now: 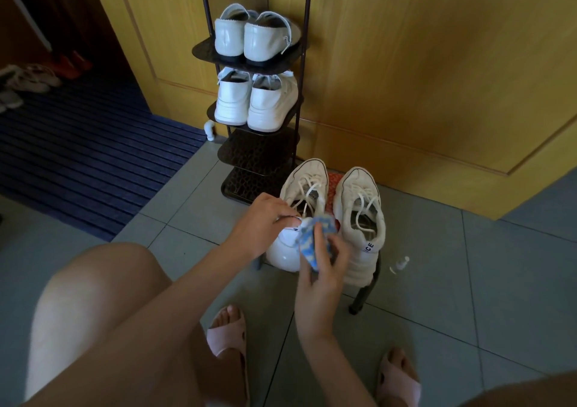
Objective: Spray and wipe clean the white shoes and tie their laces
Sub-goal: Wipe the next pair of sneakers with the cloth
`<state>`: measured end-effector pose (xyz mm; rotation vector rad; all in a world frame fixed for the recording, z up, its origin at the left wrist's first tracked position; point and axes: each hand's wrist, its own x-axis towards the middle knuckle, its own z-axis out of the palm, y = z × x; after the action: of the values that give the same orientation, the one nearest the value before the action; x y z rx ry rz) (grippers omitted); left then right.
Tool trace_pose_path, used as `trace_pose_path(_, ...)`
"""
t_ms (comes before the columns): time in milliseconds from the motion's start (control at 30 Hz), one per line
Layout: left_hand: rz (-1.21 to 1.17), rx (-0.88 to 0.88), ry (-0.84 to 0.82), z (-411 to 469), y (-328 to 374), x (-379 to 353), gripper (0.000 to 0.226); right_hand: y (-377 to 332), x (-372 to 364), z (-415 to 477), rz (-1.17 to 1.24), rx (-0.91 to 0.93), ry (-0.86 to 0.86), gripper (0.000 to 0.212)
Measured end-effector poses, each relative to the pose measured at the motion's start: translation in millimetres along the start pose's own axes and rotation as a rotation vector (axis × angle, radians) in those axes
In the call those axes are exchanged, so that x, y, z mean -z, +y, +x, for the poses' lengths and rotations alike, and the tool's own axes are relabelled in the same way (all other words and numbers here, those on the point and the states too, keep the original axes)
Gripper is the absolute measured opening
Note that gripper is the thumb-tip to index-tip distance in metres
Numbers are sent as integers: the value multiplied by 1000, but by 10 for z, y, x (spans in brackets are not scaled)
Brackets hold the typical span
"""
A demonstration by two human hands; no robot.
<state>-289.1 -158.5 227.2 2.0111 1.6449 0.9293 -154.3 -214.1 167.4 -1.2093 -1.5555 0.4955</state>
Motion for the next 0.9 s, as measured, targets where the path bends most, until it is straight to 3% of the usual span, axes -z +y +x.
trace_pose_path(133, 11, 7, -19, -30, -3, -12, 25, -32, -170, 109, -147, 14, -91, 67)
trace_pose_path(233, 10, 28, -4, -42, 12, -18, 21, 104, -193, -152, -205, 72, -193, 76)
trace_pose_path(367, -8, 42, 14, -35, 12, -28, 13, 228, -174, -393, -259, 0, -345, 53)
trace_pose_path(500, -80, 123, -7, -48, -68, -46, 14, 165, 40, -485, -177, 47, -299, 73)
trace_pose_path(633, -201, 106, -8, 8, -48, 7, 10, -61, 52, -48, -178, 129, -136, 68)
trace_pose_path(800, -238, 181, -18, 35, -50, 21, 10, 65, -139, -77, -331, 179, -229, 78)
trace_pose_path(900, -282, 225, -33, 45, -57, 3, 10, 157, -124, -232, -334, 71, -357, 72)
